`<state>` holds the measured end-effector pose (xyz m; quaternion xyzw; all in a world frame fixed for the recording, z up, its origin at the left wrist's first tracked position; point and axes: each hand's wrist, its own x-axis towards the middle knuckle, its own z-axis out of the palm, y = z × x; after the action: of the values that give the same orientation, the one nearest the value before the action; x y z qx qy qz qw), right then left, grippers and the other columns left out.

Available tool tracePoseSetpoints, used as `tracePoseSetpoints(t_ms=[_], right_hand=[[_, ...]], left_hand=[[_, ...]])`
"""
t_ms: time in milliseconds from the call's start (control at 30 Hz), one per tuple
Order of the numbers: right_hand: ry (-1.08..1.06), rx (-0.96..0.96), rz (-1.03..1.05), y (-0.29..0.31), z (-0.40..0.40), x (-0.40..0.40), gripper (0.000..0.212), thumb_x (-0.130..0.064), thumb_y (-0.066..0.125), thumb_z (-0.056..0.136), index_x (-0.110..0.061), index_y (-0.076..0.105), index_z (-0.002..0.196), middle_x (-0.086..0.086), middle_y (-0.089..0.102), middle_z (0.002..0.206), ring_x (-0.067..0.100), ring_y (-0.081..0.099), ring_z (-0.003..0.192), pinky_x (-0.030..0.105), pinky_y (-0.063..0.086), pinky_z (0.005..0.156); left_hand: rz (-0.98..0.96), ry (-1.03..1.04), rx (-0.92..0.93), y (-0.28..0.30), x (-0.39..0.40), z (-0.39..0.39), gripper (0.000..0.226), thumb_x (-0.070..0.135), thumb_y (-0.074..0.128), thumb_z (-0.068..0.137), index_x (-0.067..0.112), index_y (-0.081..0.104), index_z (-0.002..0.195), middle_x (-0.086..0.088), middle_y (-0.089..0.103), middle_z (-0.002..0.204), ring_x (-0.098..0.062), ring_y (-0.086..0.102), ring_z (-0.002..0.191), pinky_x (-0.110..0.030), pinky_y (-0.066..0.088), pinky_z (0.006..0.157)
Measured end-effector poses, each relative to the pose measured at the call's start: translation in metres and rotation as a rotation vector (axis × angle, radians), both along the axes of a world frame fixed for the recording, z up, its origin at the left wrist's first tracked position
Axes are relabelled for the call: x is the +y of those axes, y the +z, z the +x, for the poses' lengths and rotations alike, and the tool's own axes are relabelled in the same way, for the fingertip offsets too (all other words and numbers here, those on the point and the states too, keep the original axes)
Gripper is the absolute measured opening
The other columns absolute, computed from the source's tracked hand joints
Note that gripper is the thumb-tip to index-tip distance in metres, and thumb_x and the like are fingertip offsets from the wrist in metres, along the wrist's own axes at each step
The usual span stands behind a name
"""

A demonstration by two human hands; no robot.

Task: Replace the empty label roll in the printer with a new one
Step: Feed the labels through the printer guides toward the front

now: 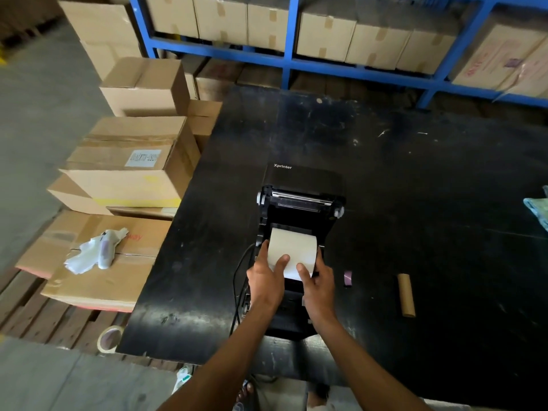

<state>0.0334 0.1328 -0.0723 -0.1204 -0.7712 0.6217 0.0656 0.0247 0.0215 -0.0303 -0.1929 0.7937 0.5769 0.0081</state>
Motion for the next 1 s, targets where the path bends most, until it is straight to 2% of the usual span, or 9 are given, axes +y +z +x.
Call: tracePoseSetpoints(t_ms=[67, 133, 200, 300, 333, 567, 733, 900, 1000], right_hand=[[-0.012, -0.023, -0.009, -0.004, -0.001, -0.002, 0.046, -0.029, 0.067, 0.093, -0.042, 0.052, 0.135, -0.014, 0.061, 0.111, 0.005, 0.063, 0.099, 0.023, 0.054, 0.087], [-0.044, -0.093, -0.004, -0.009, -0.002, -0.003, 0.052, -0.032, 0.066, 0.093, -0.037, 0.048, 0.141, 0.000, 0.054, 0.116, 0.010, 0.059, 0.103, 0.031, 0.050, 0.092], [-0.058, -0.105, 0.013, -0.011, -0.003, -0.003, 0.052, -0.032, 0.066, 0.093, -0.035, 0.048, 0.142, 0.002, 0.052, 0.115, 0.011, 0.058, 0.103, 0.030, 0.048, 0.090], [-0.064, -0.098, 0.055, -0.007, -0.004, -0.005, 0.050, -0.034, 0.064, 0.093, -0.034, 0.048, 0.141, 0.002, 0.052, 0.114, 0.006, 0.056, 0.098, 0.026, 0.045, 0.085], [-0.067, -0.099, 0.063, -0.007, -0.004, -0.005, 0.051, -0.035, 0.064, 0.093, -0.034, 0.047, 0.142, 0.001, 0.051, 0.113, 0.005, 0.055, 0.097, 0.025, 0.044, 0.084], [-0.043, -0.104, 0.122, -0.003, -0.008, 0.000, 0.053, -0.034, 0.064, 0.094, -0.028, 0.047, 0.143, 0.007, 0.052, 0.116, 0.003, 0.054, 0.094, 0.017, 0.042, 0.076], [-0.033, -0.095, 0.112, -0.003, -0.005, -0.003, 0.052, -0.032, 0.065, 0.093, -0.029, 0.048, 0.142, 0.009, 0.054, 0.114, 0.003, 0.054, 0.096, 0.019, 0.043, 0.079], [0.008, -0.075, 0.049, 0.000, -0.004, 0.001, 0.050, -0.029, 0.068, 0.091, -0.032, 0.053, 0.138, -0.001, 0.064, 0.109, 0.009, 0.061, 0.099, 0.018, 0.045, 0.076], [0.022, -0.064, 0.047, 0.003, -0.005, 0.002, 0.043, -0.028, 0.068, 0.091, -0.035, 0.057, 0.132, -0.005, 0.068, 0.105, 0.011, 0.063, 0.100, 0.023, 0.048, 0.078]], left_hand=[[-0.011, 0.004, 0.006, 0.003, 0.001, 0.001, 0.058, 0.029, 0.065, 0.094, 0.016, 0.045, 0.147, -0.009, 0.069, 0.120, -0.010, 0.060, 0.097, -0.001, 0.041, 0.073], [-0.005, 0.021, 0.007, 0.004, 0.002, 0.001, 0.058, 0.029, 0.066, 0.094, 0.016, 0.045, 0.147, -0.009, 0.069, 0.119, -0.008, 0.059, 0.094, -0.005, 0.042, 0.074], [0.004, 0.034, -0.001, 0.004, 0.002, -0.001, 0.057, 0.031, 0.065, 0.095, 0.019, 0.045, 0.147, -0.011, 0.068, 0.121, -0.013, 0.061, 0.098, -0.007, 0.045, 0.076], [0.004, 0.032, -0.027, 0.004, 0.000, -0.006, 0.058, 0.033, 0.064, 0.095, 0.020, 0.045, 0.147, -0.015, 0.067, 0.123, -0.026, 0.065, 0.108, -0.029, 0.053, 0.086], [0.001, 0.026, -0.033, 0.004, -0.001, -0.007, 0.058, 0.033, 0.064, 0.095, 0.020, 0.044, 0.148, -0.015, 0.067, 0.122, -0.027, 0.065, 0.108, -0.031, 0.053, 0.087], [0.026, -0.003, -0.105, 0.003, -0.001, -0.011, 0.062, 0.039, 0.061, 0.096, 0.024, 0.038, 0.151, -0.018, 0.061, 0.130, -0.028, 0.060, 0.117, -0.033, 0.051, 0.094], [0.046, 0.016, -0.068, 0.001, -0.003, -0.005, 0.058, 0.037, 0.063, 0.095, 0.024, 0.043, 0.148, -0.014, 0.066, 0.124, -0.026, 0.063, 0.112, -0.031, 0.053, 0.088], [-0.076, -0.050, -0.062, -0.001, -0.007, 0.001, 0.063, 0.047, 0.056, 0.096, 0.029, 0.035, 0.152, -0.010, 0.068, 0.123, -0.026, 0.067, 0.107, -0.038, 0.057, 0.089], [-0.217, -0.154, -0.159, 0.000, -0.016, -0.005, 0.067, 0.061, 0.049, 0.094, 0.038, 0.027, 0.153, -0.009, 0.065, 0.127, -0.029, 0.062, 0.115, -0.044, 0.052, 0.093]])
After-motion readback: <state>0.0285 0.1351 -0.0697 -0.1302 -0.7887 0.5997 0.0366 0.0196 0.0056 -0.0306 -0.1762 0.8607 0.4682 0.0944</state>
